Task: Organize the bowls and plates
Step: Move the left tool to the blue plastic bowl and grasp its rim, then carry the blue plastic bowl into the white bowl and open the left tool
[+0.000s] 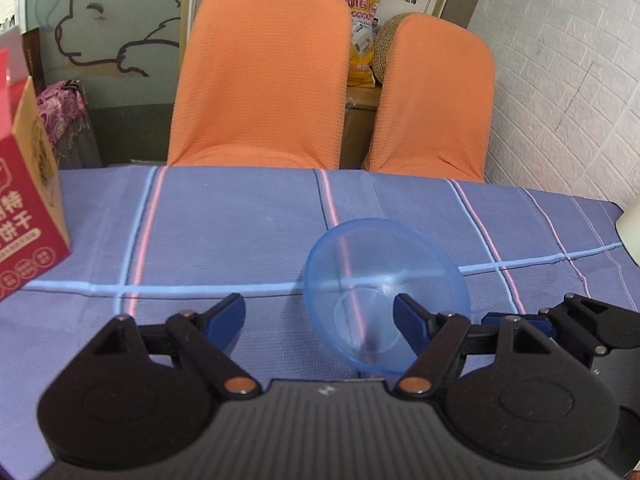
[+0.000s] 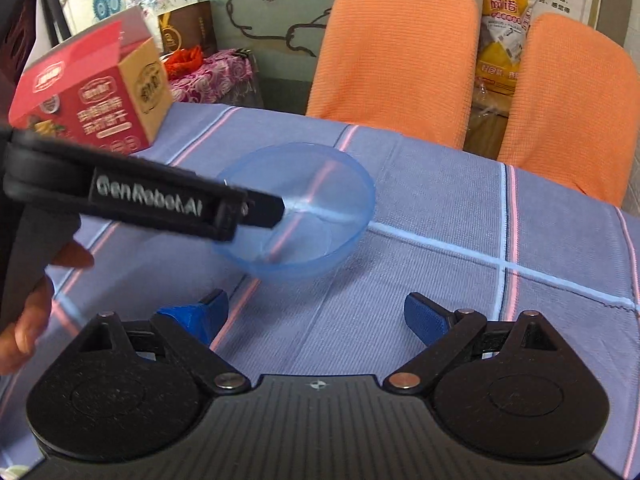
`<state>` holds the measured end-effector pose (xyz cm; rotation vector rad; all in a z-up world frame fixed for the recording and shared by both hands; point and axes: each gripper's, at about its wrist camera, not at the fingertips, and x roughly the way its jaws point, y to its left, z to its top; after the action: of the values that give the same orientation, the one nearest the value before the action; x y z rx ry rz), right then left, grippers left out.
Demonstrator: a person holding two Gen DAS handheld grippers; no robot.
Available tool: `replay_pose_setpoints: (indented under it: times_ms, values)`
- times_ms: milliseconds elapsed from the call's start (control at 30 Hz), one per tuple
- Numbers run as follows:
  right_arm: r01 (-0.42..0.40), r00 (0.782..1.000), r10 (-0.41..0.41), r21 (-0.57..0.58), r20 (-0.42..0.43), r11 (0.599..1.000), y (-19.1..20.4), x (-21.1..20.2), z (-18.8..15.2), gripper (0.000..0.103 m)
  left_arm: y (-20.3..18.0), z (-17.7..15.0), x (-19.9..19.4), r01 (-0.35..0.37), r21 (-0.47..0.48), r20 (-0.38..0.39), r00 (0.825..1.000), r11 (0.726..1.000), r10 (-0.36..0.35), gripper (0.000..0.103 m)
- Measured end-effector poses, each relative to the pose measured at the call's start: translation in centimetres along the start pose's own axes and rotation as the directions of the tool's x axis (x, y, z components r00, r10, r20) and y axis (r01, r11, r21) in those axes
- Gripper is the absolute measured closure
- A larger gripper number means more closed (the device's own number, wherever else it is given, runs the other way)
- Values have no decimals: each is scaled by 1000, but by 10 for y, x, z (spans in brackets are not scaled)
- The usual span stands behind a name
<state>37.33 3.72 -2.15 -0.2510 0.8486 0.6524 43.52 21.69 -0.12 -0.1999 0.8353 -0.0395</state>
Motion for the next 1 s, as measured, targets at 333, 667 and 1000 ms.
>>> replay_pose_setpoints:
  times_ms: [333,667,1000]
  values:
    - [43,998,-40,-44,58,998,9,9,-8,20,-6,-4,21,-23,49,21,1000,999,22,27]
    - [46,985,-38,-43,166,998,8,6,-22,16,-6,-9,21,-27,66,47,999,997,24,26]
    - [37,989,-29,-48,142,998,8,19,-2,14,-9,-13,25,-43,78,65,997,996,38,1]
